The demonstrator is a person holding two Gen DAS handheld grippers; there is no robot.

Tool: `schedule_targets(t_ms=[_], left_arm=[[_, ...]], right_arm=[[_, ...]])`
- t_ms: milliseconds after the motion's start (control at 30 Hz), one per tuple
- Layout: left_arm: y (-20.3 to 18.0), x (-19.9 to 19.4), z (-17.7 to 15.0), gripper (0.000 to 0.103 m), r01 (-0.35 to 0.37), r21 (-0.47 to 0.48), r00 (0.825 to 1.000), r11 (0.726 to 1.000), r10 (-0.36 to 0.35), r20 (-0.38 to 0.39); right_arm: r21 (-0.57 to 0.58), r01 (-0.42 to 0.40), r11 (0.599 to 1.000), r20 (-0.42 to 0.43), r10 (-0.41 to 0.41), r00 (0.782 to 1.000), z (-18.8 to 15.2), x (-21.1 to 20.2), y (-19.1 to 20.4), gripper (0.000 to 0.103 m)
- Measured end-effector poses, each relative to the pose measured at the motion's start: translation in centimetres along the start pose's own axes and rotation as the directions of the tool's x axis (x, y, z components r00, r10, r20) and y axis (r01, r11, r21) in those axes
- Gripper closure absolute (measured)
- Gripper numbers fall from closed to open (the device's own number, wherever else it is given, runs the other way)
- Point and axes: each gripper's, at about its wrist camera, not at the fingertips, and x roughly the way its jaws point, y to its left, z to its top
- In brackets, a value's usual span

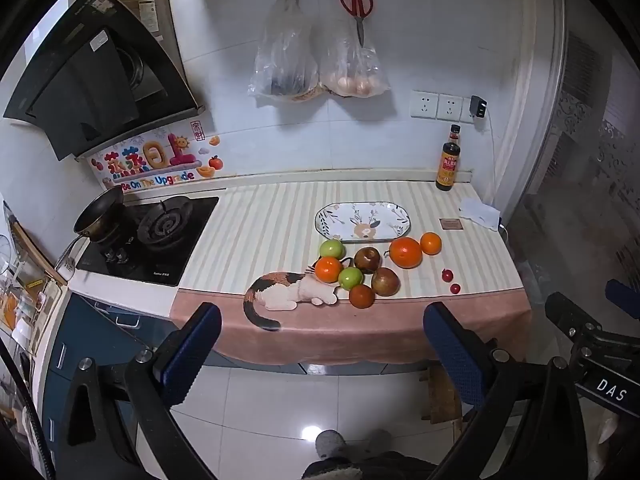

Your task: Organize fruits

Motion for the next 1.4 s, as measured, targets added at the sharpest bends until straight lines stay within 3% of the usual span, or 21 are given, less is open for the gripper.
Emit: schedule_targets(t_ms=[1400], left_arm=[[0.57,0.41,-0.04,0.0,0.022,-0.011,1.0,1.0,-0.022,-0.011]], right_arm=[[-0.001,-0.011,1.0,-0.003,0.011,1.0,-0.04,0.22,0.9,0.0]])
